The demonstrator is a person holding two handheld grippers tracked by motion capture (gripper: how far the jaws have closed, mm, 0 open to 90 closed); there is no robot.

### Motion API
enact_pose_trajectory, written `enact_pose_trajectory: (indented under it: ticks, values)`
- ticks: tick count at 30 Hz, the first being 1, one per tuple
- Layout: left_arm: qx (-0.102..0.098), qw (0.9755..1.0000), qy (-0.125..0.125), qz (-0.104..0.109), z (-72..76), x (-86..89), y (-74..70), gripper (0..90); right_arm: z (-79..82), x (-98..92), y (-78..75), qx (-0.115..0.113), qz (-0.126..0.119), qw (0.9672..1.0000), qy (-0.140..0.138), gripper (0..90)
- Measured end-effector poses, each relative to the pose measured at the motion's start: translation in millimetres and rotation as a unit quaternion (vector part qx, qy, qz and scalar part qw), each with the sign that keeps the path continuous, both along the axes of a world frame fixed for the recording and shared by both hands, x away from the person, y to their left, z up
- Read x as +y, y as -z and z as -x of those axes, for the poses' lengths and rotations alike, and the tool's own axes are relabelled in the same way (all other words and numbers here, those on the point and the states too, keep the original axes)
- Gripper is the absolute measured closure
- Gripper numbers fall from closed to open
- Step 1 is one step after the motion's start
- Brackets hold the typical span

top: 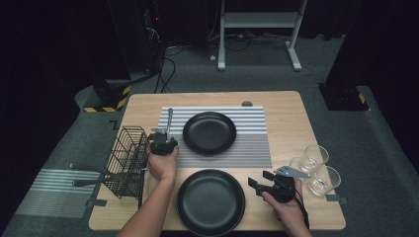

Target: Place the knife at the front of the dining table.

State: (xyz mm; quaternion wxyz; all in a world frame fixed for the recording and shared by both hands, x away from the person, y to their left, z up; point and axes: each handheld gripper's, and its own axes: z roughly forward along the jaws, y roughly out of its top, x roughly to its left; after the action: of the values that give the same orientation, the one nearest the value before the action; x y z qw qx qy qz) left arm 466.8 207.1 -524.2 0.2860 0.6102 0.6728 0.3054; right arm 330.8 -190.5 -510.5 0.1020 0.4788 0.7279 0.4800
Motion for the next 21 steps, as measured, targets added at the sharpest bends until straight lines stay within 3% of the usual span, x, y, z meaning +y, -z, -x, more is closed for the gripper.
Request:
enact_pose_trajectory:
  ticks: [7,10,14,21]
  values:
    - [-0.011,0.9999,0.013,0.002,13.0,0.1,-3.4,49.3,-0.4,0.1,-0.1,-0.002,0.004,1.0000,0.000,26.4]
    - [-0.012,0.9996,0.025,0.007,18.1,-0.8,-6.8,44.7,-0.5,0.7,-0.2,-0.002,0.004,1.0000,-0.001,26.2]
    - [-0.018,0.9991,0.028,0.026,23.2,1.3,-12.0,41.6,-0.5,2.0,-0.1,-0.001,0.004,1.0000,-0.002,26.1]
    - [-0.021,0.9971,0.063,0.037,34.3,0.3,-14.8,35.1,0.0,2.4,-0.7,-0.002,0.004,1.0000,-0.002,25.9]
